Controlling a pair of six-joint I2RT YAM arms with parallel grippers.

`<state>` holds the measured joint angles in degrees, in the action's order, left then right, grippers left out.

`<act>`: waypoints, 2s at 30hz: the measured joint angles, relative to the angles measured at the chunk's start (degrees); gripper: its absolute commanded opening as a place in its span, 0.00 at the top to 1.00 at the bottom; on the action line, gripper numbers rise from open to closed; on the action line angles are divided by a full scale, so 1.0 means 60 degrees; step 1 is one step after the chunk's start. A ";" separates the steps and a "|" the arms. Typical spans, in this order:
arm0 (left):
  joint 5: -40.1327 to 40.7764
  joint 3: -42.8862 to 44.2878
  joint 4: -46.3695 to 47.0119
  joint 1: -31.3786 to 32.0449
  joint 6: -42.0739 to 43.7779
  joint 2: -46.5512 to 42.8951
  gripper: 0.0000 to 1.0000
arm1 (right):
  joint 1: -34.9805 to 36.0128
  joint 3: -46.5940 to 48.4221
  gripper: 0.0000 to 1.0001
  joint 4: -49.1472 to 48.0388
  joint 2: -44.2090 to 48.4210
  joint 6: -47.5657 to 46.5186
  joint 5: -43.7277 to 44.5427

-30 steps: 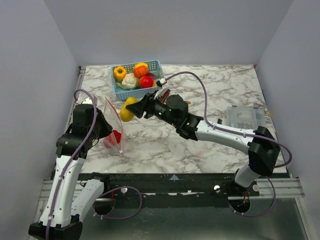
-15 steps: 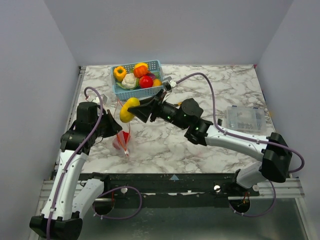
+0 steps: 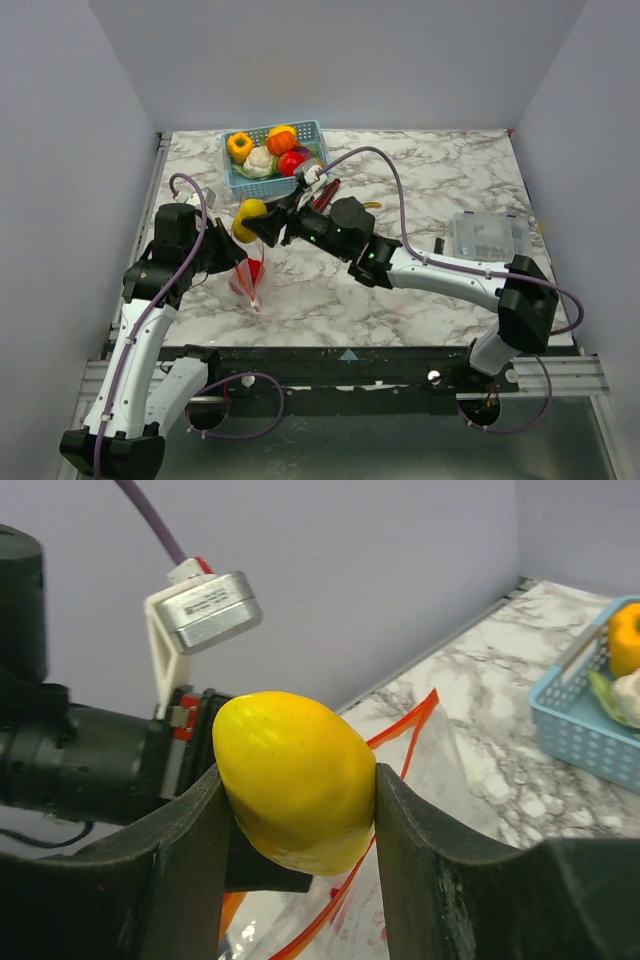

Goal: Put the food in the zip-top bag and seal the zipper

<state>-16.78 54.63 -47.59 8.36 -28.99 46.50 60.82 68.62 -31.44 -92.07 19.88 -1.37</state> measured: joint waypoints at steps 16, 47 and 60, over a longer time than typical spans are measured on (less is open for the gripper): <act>0.0226 0.0000 -0.0022 0.0000 -0.0040 -0.0208 1.00 | 0.0874 0.1592 0.40 0.1140 -0.1202 -0.1963 0.3424; 0.2025 0.0036 -0.0226 0.0000 -0.0277 -0.0484 1.00 | 0.0914 0.2900 0.17 0.1938 -0.1563 -0.1060 0.4728; 0.2940 -0.0146 0.0189 0.0000 -0.0080 -0.0423 1.00 | -0.0117 0.4754 0.17 0.1996 -0.2517 -0.1071 0.5359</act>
<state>0.86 53.76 -46.46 8.36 -29.47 43.97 60.12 97.14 -19.46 -107.18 13.45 30.79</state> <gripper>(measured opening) 0.009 0.830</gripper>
